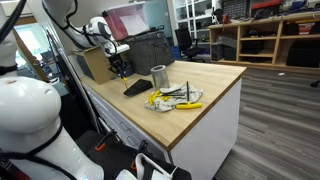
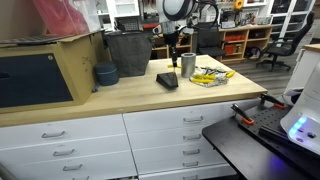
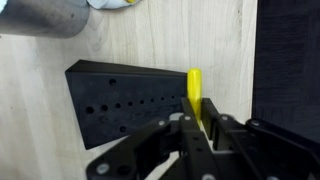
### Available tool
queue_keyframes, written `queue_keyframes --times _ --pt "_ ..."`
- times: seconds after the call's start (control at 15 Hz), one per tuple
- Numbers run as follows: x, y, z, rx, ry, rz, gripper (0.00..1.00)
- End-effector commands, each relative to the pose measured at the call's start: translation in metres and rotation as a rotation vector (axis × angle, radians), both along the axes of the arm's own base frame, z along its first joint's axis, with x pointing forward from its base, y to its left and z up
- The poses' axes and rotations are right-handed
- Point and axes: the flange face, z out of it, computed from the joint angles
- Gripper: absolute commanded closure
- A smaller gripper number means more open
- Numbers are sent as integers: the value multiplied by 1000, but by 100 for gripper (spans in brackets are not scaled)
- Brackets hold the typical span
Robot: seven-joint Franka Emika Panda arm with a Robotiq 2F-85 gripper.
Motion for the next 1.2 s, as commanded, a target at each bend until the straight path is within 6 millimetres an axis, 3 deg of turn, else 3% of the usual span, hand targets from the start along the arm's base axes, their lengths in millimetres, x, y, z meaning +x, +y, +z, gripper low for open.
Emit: queue_keyframes --times 0.0,0.47,1.13 --pt "-2 4 23 -20 12 24 96" --pt "3 3 24 -18 111 21 96" --pt "17 5 -13 -32 213 -62 96"
